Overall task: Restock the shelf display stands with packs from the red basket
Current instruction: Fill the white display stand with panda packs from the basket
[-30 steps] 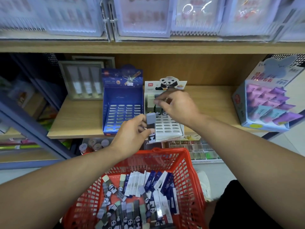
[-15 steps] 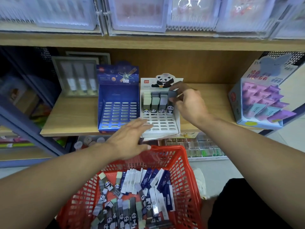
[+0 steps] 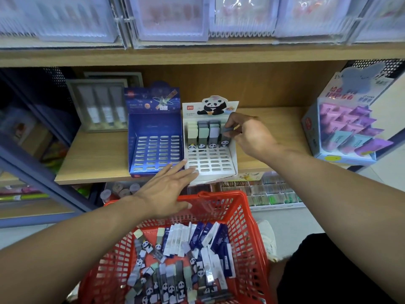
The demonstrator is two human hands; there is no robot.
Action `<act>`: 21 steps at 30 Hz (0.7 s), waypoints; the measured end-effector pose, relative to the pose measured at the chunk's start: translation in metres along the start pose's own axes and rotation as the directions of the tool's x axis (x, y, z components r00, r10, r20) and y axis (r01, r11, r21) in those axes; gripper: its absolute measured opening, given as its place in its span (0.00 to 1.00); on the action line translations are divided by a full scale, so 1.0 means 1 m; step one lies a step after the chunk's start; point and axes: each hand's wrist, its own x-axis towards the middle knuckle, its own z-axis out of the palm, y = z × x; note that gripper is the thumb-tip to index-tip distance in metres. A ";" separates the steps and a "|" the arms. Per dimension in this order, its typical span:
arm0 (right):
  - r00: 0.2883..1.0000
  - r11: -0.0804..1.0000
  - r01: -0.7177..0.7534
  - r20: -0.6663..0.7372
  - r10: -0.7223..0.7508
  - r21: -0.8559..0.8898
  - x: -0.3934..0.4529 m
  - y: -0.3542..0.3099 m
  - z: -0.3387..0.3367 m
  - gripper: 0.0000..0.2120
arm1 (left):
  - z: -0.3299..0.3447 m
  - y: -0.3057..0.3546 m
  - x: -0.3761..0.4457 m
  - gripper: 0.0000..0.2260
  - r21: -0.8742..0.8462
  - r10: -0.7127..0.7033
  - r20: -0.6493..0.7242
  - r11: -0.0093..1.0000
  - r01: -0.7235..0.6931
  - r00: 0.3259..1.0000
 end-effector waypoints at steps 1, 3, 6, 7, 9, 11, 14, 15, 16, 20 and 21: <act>1.000 1.000 -0.006 0.022 0.006 -0.014 -0.001 0.001 -0.002 0.14 | 0.001 -0.001 0.000 0.39 0.000 0.007 -0.005 1.000 -0.007 1.000; 0.999 0.999 -0.006 0.038 0.008 -0.038 -0.001 -0.001 -0.006 0.13 | 0.002 -0.002 -0.002 0.39 0.010 0.018 -0.001 1.000 -0.018 1.000; 0.999 0.986 0.035 -0.024 -0.040 -0.164 0.001 -0.007 -0.009 0.07 | 0.003 -0.005 -0.008 0.40 0.044 0.030 0.016 0.999 -0.030 0.999; 0.997 0.980 0.049 -0.047 -0.060 -0.195 0.002 -0.008 -0.009 0.08 | 0.003 -0.006 -0.010 0.40 0.051 0.031 0.018 0.998 -0.032 0.999; 0.995 0.977 0.052 -0.075 -0.069 -0.206 0.005 -0.009 -0.006 0.09 | 0.003 -0.008 -0.011 0.40 0.041 0.032 0.014 0.999 -0.033 0.999; 0.993 0.987 0.039 -0.104 -0.056 -0.157 0.007 -0.011 -0.002 0.09 | 0.003 -0.008 -0.012 0.40 0.019 0.035 0.017 0.999 -0.035 0.999; 0.987 0.997 0.036 -0.151 -0.046 -0.069 0.009 -0.013 0.004 0.09 | 0.003 -0.007 -0.015 0.41 -0.003 0.035 0.032 0.999 -0.035 0.999; 0.987 0.998 0.037 -0.151 -0.045 -0.056 0.009 -0.014 0.006 0.09 | 0.002 -0.006 -0.016 0.40 -0.014 0.031 0.042 0.999 -0.030 0.999; 0.988 0.998 0.039 -0.145 -0.047 -0.051 0.008 -0.014 0.007 0.08 | 0.000 -0.004 -0.017 0.40 -0.032 0.021 0.055 0.999 -0.019 0.998; 0.986 0.998 0.048 -0.160 -0.055 -0.047 0.007 -0.015 0.010 0.08 | 0.000 -0.002 -0.018 0.40 -0.073 -0.006 0.059 0.997 0.010 0.998; 0.984 0.997 0.049 -0.169 -0.059 -0.063 0.006 -0.014 0.009 0.08 | 0.002 -0.002 -0.015 0.40 -0.076 -0.007 0.050 0.997 0.010 0.999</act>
